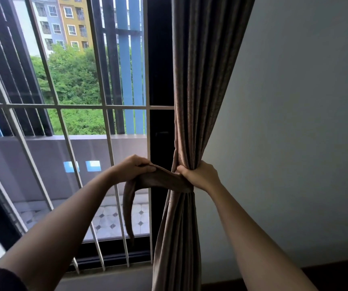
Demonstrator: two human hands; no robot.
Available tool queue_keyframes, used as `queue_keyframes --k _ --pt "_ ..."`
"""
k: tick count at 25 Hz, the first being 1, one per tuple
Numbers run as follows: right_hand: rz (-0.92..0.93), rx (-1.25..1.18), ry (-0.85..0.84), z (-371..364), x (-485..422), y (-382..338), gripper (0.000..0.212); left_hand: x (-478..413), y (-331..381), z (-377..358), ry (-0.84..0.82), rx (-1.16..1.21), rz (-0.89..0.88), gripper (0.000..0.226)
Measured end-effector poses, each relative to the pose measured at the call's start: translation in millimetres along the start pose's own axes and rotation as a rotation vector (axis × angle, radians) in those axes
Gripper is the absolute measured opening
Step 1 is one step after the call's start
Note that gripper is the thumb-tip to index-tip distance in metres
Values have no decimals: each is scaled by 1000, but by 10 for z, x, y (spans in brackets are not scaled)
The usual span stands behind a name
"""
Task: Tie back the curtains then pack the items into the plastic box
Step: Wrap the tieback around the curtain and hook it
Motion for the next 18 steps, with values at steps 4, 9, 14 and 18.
queue_keyframes --k 4,9,14,18 --pt "-32 14 -1 39 8 28 32 -82 -128 -6 14 -72 56 17" --pt "-28 4 -7 150 35 106 42 -348 81 -261 193 -246 -2 21" --pt "-2 22 32 203 20 168 44 -524 336 -566 343 -204 91 17" --pt "40 35 19 184 -19 160 45 -415 306 -718 481 216 266 7"
Point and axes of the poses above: each hand's wrist, its own x-axis away from the middle knuckle, its own z-axis out of the back of the hand, y = z × x, the point moved 6 cm from there along -x, towards the middle knuckle, and after that the axes turned 6 degrees about -z, right-handed, at the moved point
